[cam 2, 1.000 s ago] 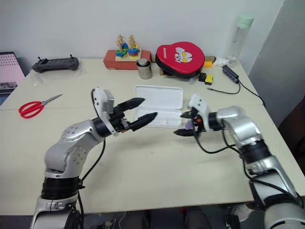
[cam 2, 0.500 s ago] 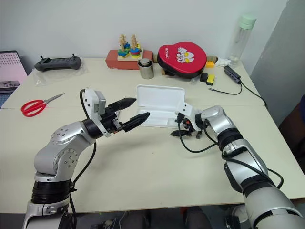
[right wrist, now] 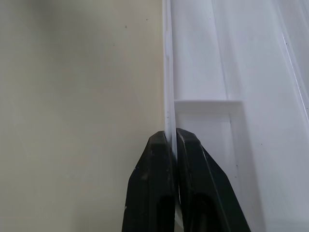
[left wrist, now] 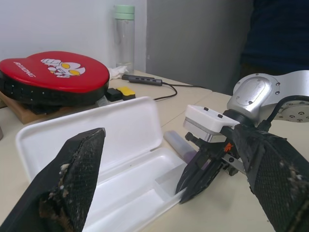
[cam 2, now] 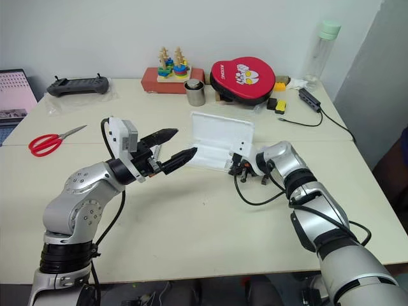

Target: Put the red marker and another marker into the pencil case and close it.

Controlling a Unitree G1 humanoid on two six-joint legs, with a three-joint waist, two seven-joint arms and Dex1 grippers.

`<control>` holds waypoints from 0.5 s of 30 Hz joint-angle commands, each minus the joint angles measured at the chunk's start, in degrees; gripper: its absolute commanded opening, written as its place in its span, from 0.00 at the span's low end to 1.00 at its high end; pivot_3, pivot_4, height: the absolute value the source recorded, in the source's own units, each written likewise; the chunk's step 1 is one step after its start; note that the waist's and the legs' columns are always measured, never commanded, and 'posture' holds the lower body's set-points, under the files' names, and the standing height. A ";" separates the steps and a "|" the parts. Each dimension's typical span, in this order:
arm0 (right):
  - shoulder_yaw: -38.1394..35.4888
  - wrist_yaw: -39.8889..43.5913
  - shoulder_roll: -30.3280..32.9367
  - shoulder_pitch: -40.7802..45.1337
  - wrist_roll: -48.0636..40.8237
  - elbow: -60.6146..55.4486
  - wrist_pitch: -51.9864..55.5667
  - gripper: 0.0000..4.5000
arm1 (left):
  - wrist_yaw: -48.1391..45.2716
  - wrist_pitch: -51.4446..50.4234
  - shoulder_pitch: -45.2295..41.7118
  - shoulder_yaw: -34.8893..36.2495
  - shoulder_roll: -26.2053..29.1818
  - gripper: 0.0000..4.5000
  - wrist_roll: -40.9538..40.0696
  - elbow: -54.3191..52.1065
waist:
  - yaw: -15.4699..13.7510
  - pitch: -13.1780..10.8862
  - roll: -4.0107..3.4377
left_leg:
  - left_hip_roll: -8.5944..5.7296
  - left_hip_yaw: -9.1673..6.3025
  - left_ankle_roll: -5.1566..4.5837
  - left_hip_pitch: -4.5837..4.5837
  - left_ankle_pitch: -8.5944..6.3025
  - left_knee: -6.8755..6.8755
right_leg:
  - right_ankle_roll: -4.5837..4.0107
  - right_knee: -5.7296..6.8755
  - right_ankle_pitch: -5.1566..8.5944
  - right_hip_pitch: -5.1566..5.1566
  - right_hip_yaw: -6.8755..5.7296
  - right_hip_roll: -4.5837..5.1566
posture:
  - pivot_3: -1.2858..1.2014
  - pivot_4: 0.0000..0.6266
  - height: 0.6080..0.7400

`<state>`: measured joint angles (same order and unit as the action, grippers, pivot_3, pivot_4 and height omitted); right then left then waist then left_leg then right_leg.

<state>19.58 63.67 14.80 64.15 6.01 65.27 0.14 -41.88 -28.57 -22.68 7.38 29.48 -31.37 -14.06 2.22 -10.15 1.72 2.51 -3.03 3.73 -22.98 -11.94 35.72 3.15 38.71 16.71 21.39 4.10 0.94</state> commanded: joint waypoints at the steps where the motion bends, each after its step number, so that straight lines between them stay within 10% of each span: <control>1: -1.45 0.33 -0.11 1.20 0.55 0.04 -2.60 0.01 | -0.23 0.89 0.05 2.77 1.62 1.00 -0.95 -1.47 | 0.14 0.00 0.00 | 0.00 0.00 0.00 0.00 0.00 0.00 | 0.00 0.01 0.00 0.00 0.00 0.00 | 0.52 0.24 1.00; 15: 1.25 10.43 5.23 -21.00 -3.00 -42.67 6.45 0.01 | -2.92 -1.19 11.03 7.27 7.96 1.00 -2.36 -4.49 | 0.62 -0.06 -0.08 | 0.02 -0.07 0.02 -0.05 -0.02 -0.10 | -0.13 0.01 0.09 0.07 -0.05 0.01 | 0.52 0.24 1.00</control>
<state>20.00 72.96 19.39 44.19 3.91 30.32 4.11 -44.57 -29.85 -11.22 13.26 36.86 -32.61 -15.63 2.84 -10.21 1.63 2.52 -3.09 3.75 -23.00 -11.96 35.63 3.02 38.74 16.80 21.44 4.06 0.95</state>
